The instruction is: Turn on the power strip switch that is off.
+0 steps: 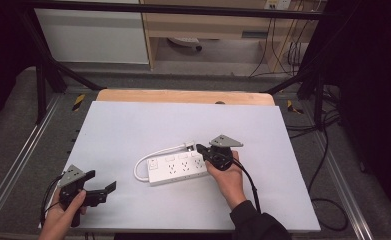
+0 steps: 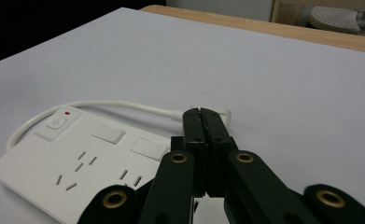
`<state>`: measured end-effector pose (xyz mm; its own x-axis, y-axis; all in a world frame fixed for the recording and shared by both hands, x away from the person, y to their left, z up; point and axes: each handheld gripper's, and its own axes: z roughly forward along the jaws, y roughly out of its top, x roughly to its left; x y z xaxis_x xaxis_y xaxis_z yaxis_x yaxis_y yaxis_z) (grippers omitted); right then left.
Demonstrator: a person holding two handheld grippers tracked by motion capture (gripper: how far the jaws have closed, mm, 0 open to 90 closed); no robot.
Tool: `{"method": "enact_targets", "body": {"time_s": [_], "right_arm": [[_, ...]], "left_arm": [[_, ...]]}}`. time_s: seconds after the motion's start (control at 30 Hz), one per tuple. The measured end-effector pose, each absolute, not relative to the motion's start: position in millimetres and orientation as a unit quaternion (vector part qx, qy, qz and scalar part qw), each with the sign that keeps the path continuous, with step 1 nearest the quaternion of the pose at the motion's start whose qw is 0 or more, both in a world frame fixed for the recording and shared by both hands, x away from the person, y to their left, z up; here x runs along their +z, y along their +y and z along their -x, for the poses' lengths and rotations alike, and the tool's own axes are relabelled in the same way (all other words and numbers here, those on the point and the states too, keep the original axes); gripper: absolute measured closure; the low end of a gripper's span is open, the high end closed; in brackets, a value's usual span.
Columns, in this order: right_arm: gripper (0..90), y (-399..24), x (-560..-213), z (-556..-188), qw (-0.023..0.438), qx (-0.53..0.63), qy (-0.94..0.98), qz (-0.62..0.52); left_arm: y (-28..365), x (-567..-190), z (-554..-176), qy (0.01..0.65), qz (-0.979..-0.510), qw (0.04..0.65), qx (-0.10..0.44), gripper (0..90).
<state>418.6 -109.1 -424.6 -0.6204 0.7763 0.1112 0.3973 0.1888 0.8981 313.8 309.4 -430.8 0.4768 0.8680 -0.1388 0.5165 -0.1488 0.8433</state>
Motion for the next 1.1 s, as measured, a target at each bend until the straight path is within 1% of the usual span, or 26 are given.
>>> {"method": "enact_targets", "body": {"time_s": [1.1], "right_arm": [[90.0, -96, -448, -418, 0.173, 0.483, 0.756, -0.406]], "left_arm": [[308, -431, -314, 0.471, -0.737, 0.445, 0.195, 7.1]]}}
